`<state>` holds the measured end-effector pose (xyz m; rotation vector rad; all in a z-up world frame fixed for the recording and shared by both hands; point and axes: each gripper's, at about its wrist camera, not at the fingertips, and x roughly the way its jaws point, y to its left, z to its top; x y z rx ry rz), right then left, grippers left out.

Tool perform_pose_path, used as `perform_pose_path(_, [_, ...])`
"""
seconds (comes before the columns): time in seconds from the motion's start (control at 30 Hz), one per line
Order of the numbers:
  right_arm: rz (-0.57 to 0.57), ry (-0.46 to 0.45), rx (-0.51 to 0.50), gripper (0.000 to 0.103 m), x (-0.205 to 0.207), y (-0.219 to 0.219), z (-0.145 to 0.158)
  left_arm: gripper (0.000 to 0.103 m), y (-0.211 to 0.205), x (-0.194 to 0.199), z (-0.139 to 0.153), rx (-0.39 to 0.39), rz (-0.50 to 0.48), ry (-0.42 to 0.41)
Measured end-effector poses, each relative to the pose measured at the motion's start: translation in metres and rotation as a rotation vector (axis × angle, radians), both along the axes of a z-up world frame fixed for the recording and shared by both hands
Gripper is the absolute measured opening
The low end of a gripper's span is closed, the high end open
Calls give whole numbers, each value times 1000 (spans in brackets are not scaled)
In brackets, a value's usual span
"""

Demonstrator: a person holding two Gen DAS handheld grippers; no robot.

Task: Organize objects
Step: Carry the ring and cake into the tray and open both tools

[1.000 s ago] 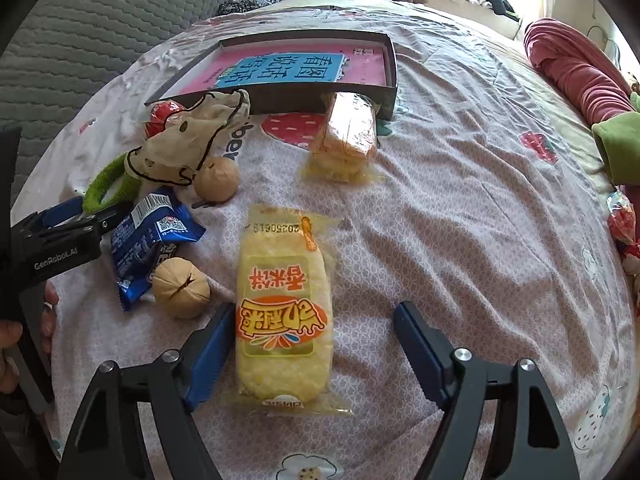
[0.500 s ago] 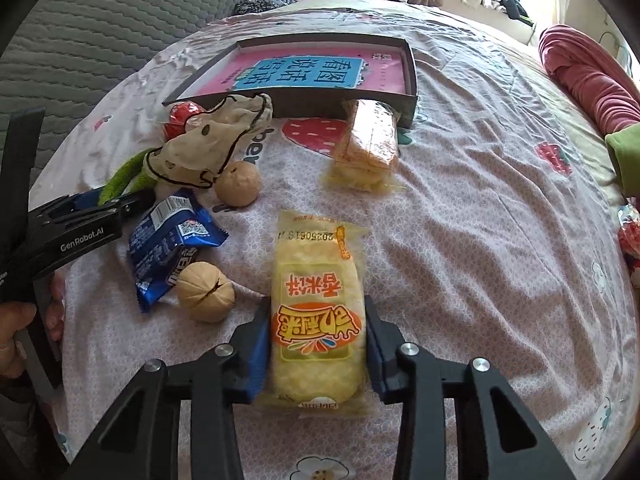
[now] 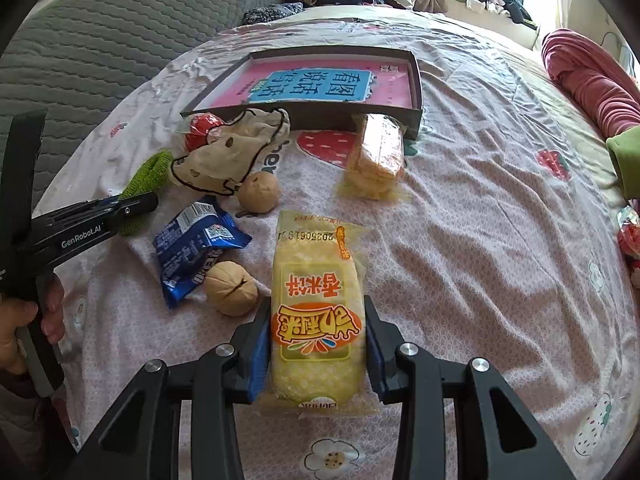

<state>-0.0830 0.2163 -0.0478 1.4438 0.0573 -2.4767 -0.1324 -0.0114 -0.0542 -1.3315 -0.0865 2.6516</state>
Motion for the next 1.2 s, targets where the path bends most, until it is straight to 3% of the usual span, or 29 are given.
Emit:
perform_pose_path(0.33, [5, 17, -5, 40, 6, -2, 16, 20, 12, 17, 23, -39, -27, 41])
perform_pose_path(0.67, [12, 82, -12, 40, 7, -9, 52, 20, 23, 19, 62, -47, -36, 94])
perform_pose_path(0.9, [12, 136, -22, 40, -12, -12, 77, 20, 28, -1, 87, -55, -32, 131])
perform_pose_path(1.2, [7, 183, -43, 40, -61, -17, 99, 20, 44, -48, 98, -57, -39, 141])
